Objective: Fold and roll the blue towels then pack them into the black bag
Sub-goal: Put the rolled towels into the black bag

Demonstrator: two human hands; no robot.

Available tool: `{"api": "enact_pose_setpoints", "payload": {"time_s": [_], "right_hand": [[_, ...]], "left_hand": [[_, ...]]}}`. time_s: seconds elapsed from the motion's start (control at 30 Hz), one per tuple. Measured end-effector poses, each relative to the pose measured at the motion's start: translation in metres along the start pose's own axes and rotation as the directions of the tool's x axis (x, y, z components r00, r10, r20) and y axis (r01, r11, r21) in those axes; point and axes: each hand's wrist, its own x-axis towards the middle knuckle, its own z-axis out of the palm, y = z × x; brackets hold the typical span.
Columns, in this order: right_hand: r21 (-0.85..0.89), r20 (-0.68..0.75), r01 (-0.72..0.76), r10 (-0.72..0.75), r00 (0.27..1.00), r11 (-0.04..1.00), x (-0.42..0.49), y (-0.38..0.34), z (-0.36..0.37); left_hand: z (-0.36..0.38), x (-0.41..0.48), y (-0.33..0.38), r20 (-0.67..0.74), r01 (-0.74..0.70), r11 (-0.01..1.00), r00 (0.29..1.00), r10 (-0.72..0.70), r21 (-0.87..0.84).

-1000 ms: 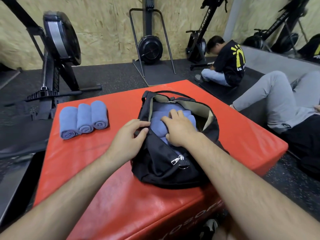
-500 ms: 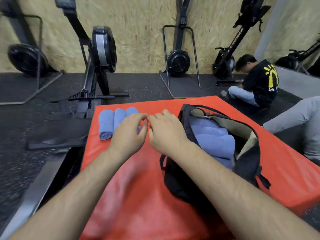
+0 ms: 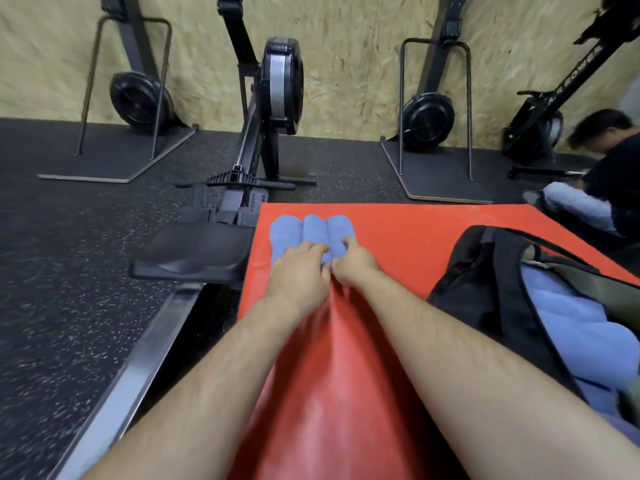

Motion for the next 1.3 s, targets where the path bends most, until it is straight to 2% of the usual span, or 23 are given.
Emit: {"api": "enact_pose_setpoints", "payload": {"time_s": [0.1, 0.2, 0.33, 0.4, 0.47, 0.57, 0.6, 0.67, 0.73, 0.8, 0.93, 1.0, 1.1, 1.2, 1.3], "right_hand": [[0.181, -0.072, -0.052, 0.066, 0.995, 0.982, -0.003, 0.008, -0.001], [0.283, -0.158, -0.027, 0.074, 0.985, 0.959, -0.032, 0.012, -0.015], [0.362, -0.242, 0.126, -0.037, 0.970, 0.924, -0.099, 0.016, -0.041], [0.393, -0.268, 0.202, -0.099, 0.958, 0.897, -0.134, 0.021, -0.051], [0.407, -0.254, 0.258, -0.163, 0.953, 0.876, -0.166, 0.025, -0.064], [0.384, -0.135, 0.263, -0.228, 0.964, 0.885, -0.202, 0.044, -0.097], [0.324, -0.116, 0.299, -0.276, 0.954, 0.897, -0.214, 0.054, -0.110], [0.019, -0.215, 0.451, -0.437, 0.874, 0.892, -0.232, 0.073, -0.136], [-0.350, -0.266, 0.494, -0.590, 0.762, 0.796, -0.246, 0.088, -0.157], [-0.551, -0.194, 0.465, -0.649, 0.736, 0.693, -0.252, 0.097, -0.172], [-0.675, -0.127, 0.372, -0.597, 0.792, 0.637, -0.256, 0.118, -0.186], [-0.701, -0.138, 0.296, -0.531, 0.836, 0.649, -0.261, 0.129, -0.199], [-0.670, -0.226, 0.160, -0.404, 0.886, 0.725, -0.272, 0.145, -0.226], [-0.651, -0.322, 0.030, -0.311, 0.894, 0.759, -0.281, 0.165, -0.243], [-0.644, -0.382, -0.093, -0.214, 0.899, 0.759, -0.280, 0.179, -0.243]], "left_hand": [[0.001, 0.000, -0.002, 0.026, 0.029, 0.999, 0.999, -0.028, -0.037], [0.000, 0.000, 0.006, 0.066, 0.104, 0.962, 0.994, -0.090, -0.252], [-0.014, -0.010, 0.039, 0.150, 0.239, 0.807, 0.971, -0.187, -0.540], [-0.023, -0.020, 0.057, 0.185, 0.271, 0.691, 0.963, -0.198, -0.670], [-0.028, -0.033, 0.072, 0.201, 0.253, 0.561, 0.968, -0.153, -0.788], [-0.028, -0.050, 0.083, 0.203, 0.187, 0.489, 0.979, -0.019, -0.852], [-0.031, -0.056, 0.086, 0.206, 0.163, 0.495, 0.978, 0.033, -0.854], [-0.038, -0.069, 0.093, 0.173, 0.062, 0.580, 0.975, 0.137, -0.812], [-0.041, -0.080, 0.104, 0.113, -0.072, 0.645, 0.964, 0.241, -0.761], [-0.041, -0.091, 0.118, 0.080, -0.165, 0.652, 0.941, 0.330, -0.740], [-0.032, -0.096, 0.136, 0.081, -0.238, 0.611, 0.891, 0.447, -0.756], [-0.023, -0.098, 0.146, 0.048, -0.280, 0.637, 0.893, 0.447, -0.718], [-0.009, -0.105, 0.162, 0.047, -0.265, 0.676, 0.913, 0.406, -0.688], [0.002, -0.109, 0.175, 0.124, -0.158, 0.639, 0.919, 0.373, -0.753], [0.016, -0.106, 0.183, 0.147, -0.194, 0.737, 0.917, 0.370, -0.647]]}}
